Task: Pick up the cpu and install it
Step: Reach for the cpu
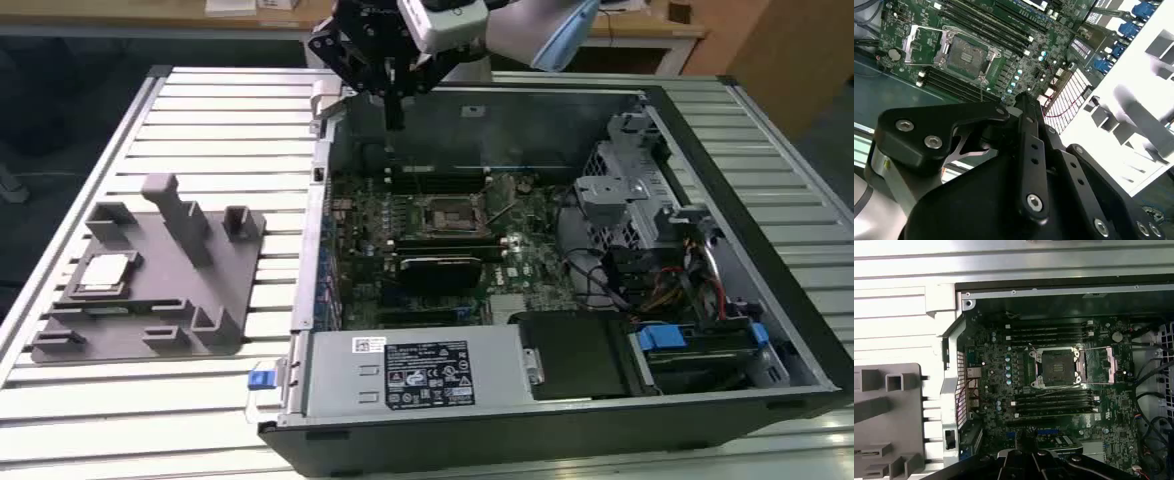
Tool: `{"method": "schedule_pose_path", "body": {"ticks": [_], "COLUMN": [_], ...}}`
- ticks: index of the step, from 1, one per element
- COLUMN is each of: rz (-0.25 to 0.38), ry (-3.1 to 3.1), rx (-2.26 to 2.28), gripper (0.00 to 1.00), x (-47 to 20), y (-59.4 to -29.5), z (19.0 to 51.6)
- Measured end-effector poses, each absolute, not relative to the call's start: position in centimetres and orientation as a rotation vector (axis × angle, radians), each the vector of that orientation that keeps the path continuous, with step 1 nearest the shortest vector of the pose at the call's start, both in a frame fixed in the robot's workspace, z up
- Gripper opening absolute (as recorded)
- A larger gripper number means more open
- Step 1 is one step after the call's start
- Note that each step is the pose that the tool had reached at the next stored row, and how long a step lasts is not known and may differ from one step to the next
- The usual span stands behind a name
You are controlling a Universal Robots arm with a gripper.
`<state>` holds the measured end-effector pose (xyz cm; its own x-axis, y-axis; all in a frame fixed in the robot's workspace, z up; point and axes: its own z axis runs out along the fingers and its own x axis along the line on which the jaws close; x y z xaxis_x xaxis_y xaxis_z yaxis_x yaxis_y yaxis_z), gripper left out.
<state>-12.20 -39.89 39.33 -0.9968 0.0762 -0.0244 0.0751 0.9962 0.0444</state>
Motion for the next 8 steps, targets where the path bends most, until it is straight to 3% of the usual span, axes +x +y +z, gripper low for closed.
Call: {"method": "schedule_pose_path", "body": {"ticks": [8], "rz": [0.067], "ry": [3.113], "rx": [0.118], "gripper": [0.11], "x": [-12.27], "y": [-39.89], "z": [39.34]}}
